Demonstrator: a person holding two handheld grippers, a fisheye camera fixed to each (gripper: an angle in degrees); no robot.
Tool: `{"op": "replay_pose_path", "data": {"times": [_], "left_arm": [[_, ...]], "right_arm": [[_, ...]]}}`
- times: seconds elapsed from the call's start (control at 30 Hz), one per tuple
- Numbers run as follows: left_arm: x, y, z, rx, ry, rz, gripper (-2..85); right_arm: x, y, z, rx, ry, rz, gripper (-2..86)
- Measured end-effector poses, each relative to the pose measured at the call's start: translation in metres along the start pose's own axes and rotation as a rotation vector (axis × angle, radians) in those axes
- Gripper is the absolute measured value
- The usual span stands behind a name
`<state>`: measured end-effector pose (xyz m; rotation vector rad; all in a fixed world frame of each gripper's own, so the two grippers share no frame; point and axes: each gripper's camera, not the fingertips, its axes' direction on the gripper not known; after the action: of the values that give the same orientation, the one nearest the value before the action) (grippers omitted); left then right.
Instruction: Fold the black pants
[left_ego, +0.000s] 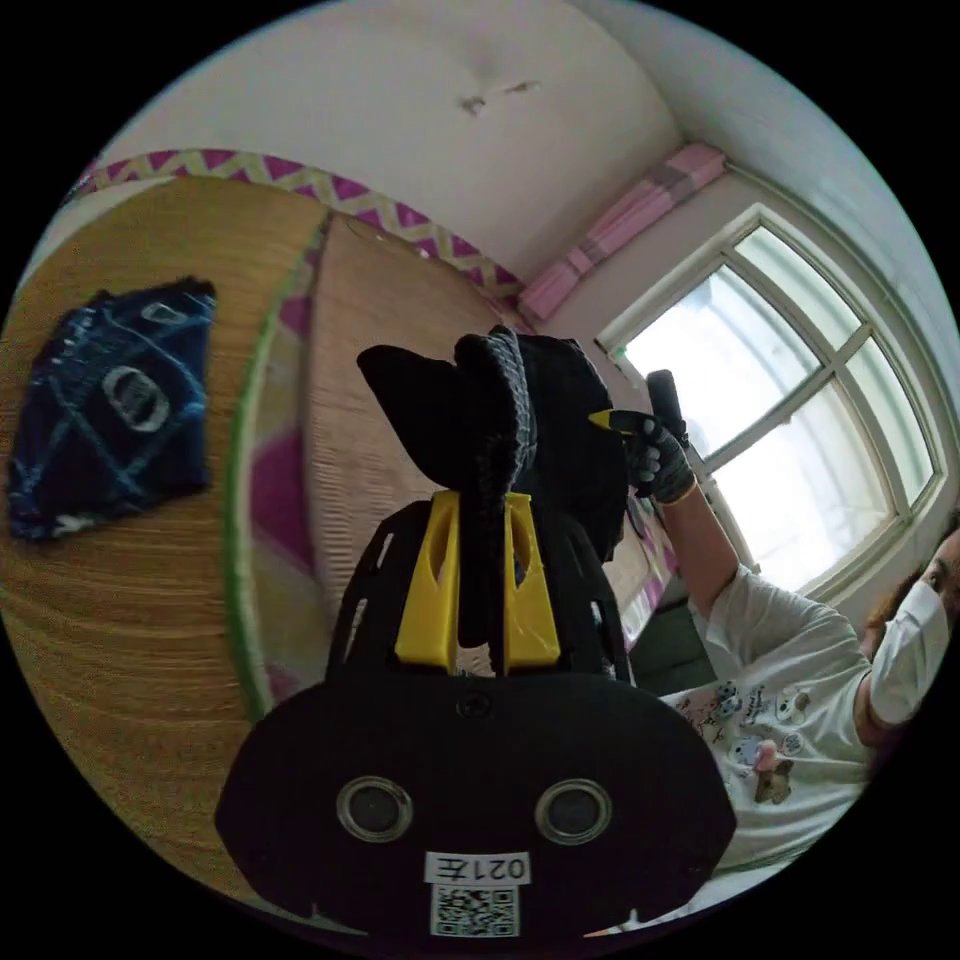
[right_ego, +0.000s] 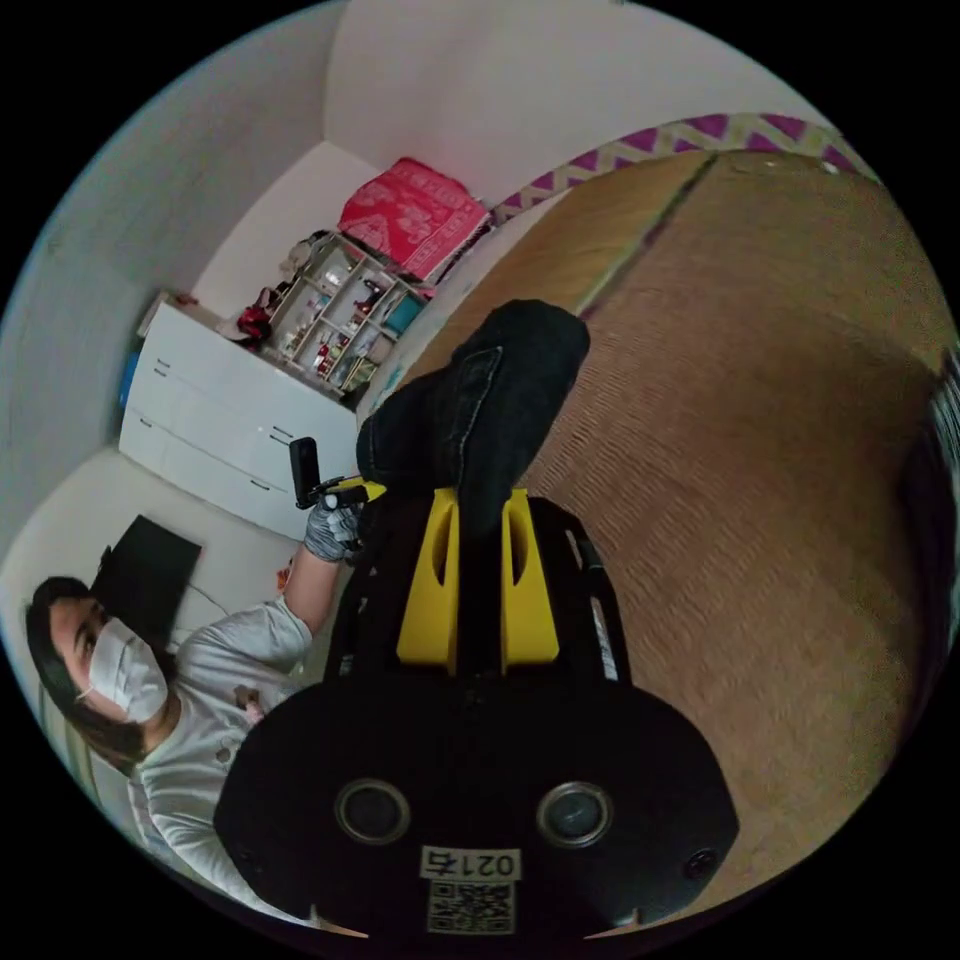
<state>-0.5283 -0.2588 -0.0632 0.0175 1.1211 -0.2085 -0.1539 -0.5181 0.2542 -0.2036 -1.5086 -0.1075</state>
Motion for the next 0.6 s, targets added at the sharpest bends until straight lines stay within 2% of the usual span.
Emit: {"op": "replay_pose_path", "data": {"times": [0.27, 0.47, 0.53, 0.6], "left_arm": [[-0.093, -0.044, -0.124, 0.136, -0.247, -0.135, 6.4], [-0.157, -0.044, -0.146, 0.2, -0.357, -0.243, 7.0], [-0.182, -0.039, -0.142, 0.211, -0.467, -0.285, 7.7], [-0.214, -0.023, -0.128, 0.131, -0.655, -0.356, 7.2]], "right_arm": [[-0.083, -0.233, 0.181, -0.13, 0.072, -0.154, 6.4], [-0.136, -0.316, 0.292, -0.224, 0.247, -0.243, 7.3], [-0.133, -0.321, 0.322, -0.263, 0.346, -0.206, 9.0], [-0.125, -0.313, 0.338, -0.271, 0.487, -0.18, 10.6]]}}
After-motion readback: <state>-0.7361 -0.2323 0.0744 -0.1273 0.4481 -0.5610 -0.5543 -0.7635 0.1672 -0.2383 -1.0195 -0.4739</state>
